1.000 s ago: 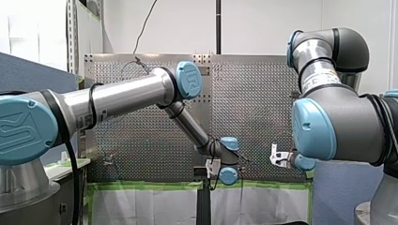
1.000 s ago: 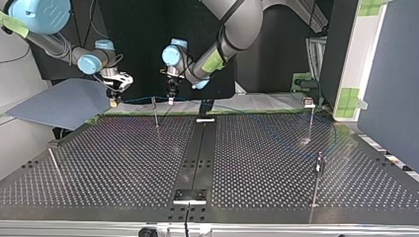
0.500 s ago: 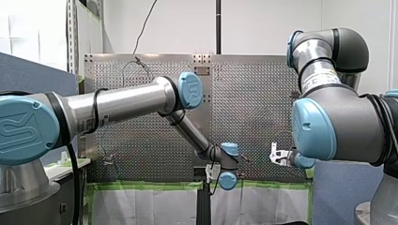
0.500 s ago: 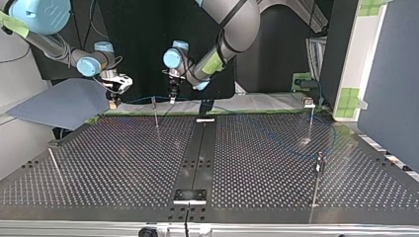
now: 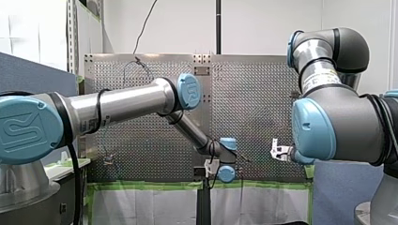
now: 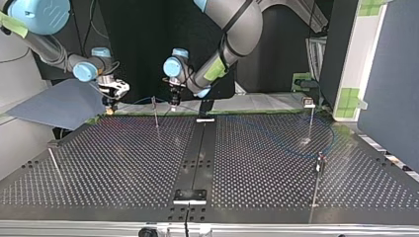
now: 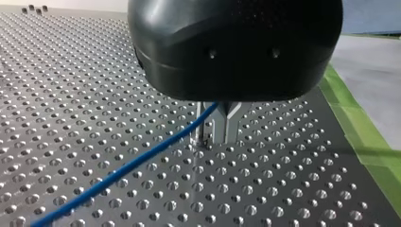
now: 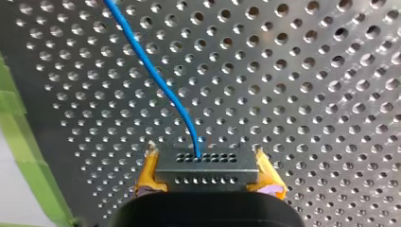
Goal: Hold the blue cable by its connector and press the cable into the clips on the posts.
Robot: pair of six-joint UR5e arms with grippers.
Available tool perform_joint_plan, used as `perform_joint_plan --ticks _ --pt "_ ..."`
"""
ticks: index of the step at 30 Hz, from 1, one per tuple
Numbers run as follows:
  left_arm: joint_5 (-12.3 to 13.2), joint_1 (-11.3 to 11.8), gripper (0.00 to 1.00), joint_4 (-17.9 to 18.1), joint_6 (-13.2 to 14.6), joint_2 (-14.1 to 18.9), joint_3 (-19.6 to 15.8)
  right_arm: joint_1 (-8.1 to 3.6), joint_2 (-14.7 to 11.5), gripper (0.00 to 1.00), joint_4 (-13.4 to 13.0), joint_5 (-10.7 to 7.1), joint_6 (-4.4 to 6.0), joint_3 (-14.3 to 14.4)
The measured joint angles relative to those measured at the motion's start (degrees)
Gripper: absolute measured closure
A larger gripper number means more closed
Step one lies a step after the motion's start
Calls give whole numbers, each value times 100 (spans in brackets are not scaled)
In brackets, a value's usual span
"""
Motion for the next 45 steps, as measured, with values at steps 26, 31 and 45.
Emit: perform_joint_plan --ticks 26,31,45 --pt "121 252 100 -61 -29 1 437 -76 11 100 109 -341 47 -532" --pt "108 312 100 -66 -102 0 526 -103 18 100 107 -359 74 -619" --pt "137 420 100 -160 -230 0 522 -94 352 100 528 -425 15 -1025"
